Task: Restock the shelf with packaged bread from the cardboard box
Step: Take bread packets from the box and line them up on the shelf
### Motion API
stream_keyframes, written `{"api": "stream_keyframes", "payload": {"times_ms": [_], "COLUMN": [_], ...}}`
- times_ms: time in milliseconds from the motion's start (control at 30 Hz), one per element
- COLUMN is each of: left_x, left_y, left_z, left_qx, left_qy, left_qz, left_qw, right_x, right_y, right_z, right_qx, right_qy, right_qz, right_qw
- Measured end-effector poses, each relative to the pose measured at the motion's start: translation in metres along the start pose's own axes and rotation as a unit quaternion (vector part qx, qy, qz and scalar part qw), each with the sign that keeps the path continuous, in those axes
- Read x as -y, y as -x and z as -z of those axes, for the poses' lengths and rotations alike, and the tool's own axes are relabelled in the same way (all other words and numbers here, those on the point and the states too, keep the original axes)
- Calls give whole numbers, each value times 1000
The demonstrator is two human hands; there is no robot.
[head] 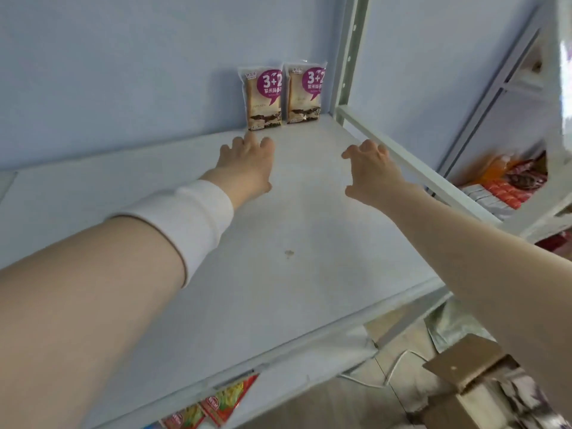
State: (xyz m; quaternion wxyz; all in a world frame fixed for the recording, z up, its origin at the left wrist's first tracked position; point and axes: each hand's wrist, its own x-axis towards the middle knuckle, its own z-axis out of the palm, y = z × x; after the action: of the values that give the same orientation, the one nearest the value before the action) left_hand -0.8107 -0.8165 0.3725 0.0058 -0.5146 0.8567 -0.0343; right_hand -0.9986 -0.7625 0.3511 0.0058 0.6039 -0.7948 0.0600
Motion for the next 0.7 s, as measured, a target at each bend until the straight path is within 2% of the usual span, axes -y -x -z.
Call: {"api": "stream_keyframes", "payload": {"times_ms": [167,333,500,700], "left_x": [-44,-127,-232,-353], "left_y": [81,161,225,253], "left_z": [27,24,-1,-57], "left_qx": [19,46,73,125], "left_qy": [14,-1,31,8], "left_qz": [-43,-84,-156,-238], "left_qw": [999,995,985,963], "right_x": [-18,-72,-156,-263], "right_y": [90,204,325,415], "right_z": [26,34,26,-16], "right_qx": [24,26,83,141], "right_qy": [17,0,-21,-12], "right_qz": [-10,-28,-105,-219], "right_qw": [1000,999,991,965]}}
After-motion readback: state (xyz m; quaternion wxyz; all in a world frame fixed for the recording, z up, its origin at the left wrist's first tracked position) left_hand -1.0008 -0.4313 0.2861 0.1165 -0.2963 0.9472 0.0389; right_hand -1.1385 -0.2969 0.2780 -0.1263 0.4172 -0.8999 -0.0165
